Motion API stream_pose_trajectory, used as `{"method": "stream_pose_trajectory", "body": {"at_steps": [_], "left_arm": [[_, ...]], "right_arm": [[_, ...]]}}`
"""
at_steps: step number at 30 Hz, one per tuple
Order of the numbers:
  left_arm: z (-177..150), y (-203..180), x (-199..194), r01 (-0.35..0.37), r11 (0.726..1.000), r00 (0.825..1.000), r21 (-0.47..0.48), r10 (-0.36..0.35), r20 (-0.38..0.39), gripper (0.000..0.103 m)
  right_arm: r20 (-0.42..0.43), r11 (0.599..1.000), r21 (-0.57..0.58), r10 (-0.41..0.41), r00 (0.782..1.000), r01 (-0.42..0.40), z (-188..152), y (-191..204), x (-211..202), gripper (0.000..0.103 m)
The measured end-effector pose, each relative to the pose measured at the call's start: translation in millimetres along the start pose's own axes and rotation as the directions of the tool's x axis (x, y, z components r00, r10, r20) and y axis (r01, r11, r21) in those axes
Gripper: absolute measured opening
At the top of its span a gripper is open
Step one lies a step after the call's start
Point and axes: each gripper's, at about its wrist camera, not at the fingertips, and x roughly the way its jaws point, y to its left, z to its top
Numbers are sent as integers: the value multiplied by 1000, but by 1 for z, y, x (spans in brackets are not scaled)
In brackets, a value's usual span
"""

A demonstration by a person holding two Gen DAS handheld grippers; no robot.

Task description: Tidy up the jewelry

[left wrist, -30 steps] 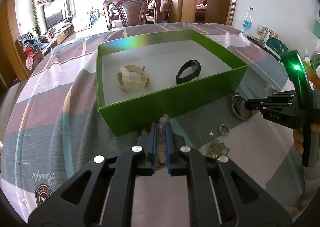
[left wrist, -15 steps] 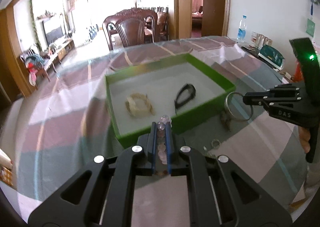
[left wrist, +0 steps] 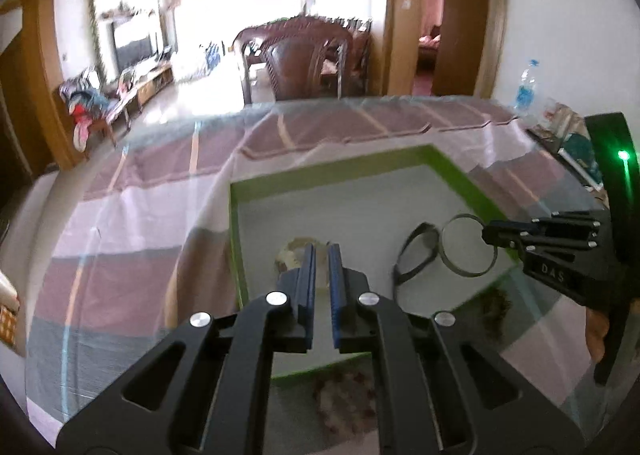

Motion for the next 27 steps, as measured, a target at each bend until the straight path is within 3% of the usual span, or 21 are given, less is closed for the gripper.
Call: {"method": "stream_pose_trajectory", "body": {"at_steps": [2, 3, 4, 5, 11, 15, 21, 23, 27], "left_arm": [[-3, 6, 7, 37, 999, 998, -32, -39, -41, 7], [-6, 8, 7, 49, 998, 998, -35, -51, -47, 8], [-9, 10, 5, 49, 998, 998, -31, -50, -45, 8], [-13, 10, 0, 36, 999, 999, -16, -37, -38, 8], [-41, 5, -28, 41, 998, 998, 55, -38, -42, 18], [-70, 6, -24, 32, 996, 994, 83, -23, -111, 23], [-109, 16, 7, 31, 998, 965, 56, -15, -262, 28], [-115, 17, 10, 32, 998, 961, 51, -16, -276, 34], [-121, 20, 17, 28, 999, 957, 45, -14, -291, 36]], "right_arm": [[-5, 1000, 20, 4, 1000, -4, -2, -1, 8, 9], [-19, 1000, 25, 19, 1000, -18, -4, -2, 10, 20], [-34, 999, 26, 30, 999, -29, -7, -3, 9, 38], [-39, 999, 27, 40, 998, -39, -9, -3, 7, 41], [33, 998, -2, 66, 997, -66, -32, -7, -39, 41], [31, 999, -35, 40, 999, -39, -54, -9, -52, 41], [-47, 1000, -8, 26, 999, -26, -81, -17, -26, 41], [-75, 1000, 14, 16, 997, -15, -87, -20, -15, 41], [-109, 1000, 15, 5, 994, -3, -93, -23, -1, 41]]}}
